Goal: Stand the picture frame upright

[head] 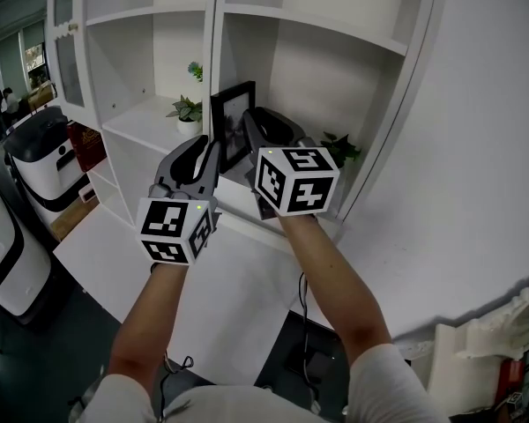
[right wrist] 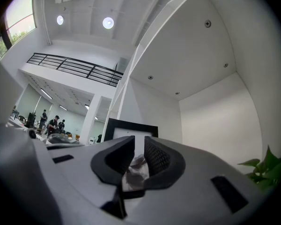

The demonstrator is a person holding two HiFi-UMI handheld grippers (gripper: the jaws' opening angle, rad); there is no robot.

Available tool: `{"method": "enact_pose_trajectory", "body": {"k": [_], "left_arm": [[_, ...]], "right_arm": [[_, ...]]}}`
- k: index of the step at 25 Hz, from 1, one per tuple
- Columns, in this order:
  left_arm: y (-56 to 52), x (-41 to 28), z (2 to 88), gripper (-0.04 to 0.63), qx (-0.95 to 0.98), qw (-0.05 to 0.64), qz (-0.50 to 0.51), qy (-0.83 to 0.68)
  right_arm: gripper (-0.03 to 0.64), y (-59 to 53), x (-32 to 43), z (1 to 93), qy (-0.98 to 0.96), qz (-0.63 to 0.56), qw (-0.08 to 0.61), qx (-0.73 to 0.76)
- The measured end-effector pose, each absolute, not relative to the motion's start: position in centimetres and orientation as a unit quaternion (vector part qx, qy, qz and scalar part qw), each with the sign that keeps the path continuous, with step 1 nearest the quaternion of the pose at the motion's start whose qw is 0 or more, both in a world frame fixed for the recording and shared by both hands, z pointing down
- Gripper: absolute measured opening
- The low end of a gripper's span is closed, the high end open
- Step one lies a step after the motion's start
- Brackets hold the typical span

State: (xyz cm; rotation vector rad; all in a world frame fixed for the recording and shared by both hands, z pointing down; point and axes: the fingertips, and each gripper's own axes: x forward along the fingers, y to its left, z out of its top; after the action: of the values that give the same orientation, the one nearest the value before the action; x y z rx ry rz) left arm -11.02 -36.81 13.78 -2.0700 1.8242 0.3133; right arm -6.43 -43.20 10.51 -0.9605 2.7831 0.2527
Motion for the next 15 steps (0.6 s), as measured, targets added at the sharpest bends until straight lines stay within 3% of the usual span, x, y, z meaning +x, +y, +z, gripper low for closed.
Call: {"method": "enact_pose_trajectory", "body": {"k": [3,15], "left_arm": [[-35.3,-11.6,14.0,0.074,-0.733,0.182,0.124,0.644],[-29.4,-14.0,16.6,0.018,-0.764,0.154,0.158,0.606]], "right_arm": [[0.010,-42.3,-5.1,10.2,0.932,0.088,0.114,-0.332],[0.008,-35.2,-0.7,11.9,0.925,0.090,0.153,-0.337]]}}
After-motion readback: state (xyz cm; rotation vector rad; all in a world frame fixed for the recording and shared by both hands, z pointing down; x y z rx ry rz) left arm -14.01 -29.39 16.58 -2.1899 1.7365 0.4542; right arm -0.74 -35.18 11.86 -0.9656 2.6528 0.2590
